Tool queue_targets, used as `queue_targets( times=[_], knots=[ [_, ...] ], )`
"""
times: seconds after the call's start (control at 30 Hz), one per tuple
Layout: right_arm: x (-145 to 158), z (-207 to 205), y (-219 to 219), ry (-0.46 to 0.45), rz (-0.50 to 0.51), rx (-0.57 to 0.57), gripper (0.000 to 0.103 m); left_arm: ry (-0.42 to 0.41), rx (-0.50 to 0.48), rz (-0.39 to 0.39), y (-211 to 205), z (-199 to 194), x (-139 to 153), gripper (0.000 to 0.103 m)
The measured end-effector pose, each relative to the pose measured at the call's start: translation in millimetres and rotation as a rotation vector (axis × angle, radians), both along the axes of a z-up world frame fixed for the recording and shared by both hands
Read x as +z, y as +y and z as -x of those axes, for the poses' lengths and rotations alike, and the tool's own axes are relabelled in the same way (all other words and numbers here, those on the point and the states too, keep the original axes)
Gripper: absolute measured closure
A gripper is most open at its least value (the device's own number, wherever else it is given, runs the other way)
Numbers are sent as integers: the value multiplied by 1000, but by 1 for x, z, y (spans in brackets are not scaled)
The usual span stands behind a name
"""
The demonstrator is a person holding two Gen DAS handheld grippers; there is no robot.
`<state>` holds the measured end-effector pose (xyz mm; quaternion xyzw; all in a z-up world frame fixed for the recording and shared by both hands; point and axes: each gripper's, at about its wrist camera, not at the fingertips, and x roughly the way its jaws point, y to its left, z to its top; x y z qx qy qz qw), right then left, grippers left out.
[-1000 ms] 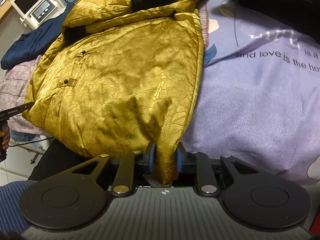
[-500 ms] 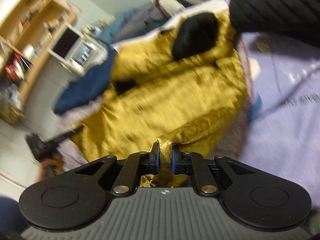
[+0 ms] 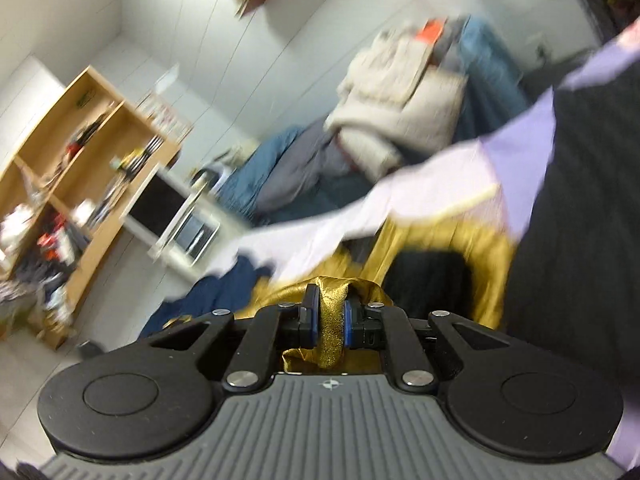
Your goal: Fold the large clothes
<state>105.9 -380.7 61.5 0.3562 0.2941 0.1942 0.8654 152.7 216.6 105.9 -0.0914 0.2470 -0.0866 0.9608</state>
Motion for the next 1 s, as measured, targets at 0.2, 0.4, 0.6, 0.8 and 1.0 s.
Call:
queue_targets(
  times=[0.2,0.4,0.6,0.8,1.0],
  knots=[
    [-30,-81,-15,66,84,-146,89,91,68,-54,-20,-88,-29,48],
    [-67,-124,1,135,223,-186,90,186,115,-129,-35,-136,-70,48],
    [-96,-140,10,207,310,-196,90,306,151,-109,-34,-160,-106,40],
    [-100,-143,17,250,292,-202,83,288,218,-66,-28,-154,-79,0],
    [-71,-125,-6,201,104,-275,20,82,354,-240,-31,-123,-21,0]
  ],
)
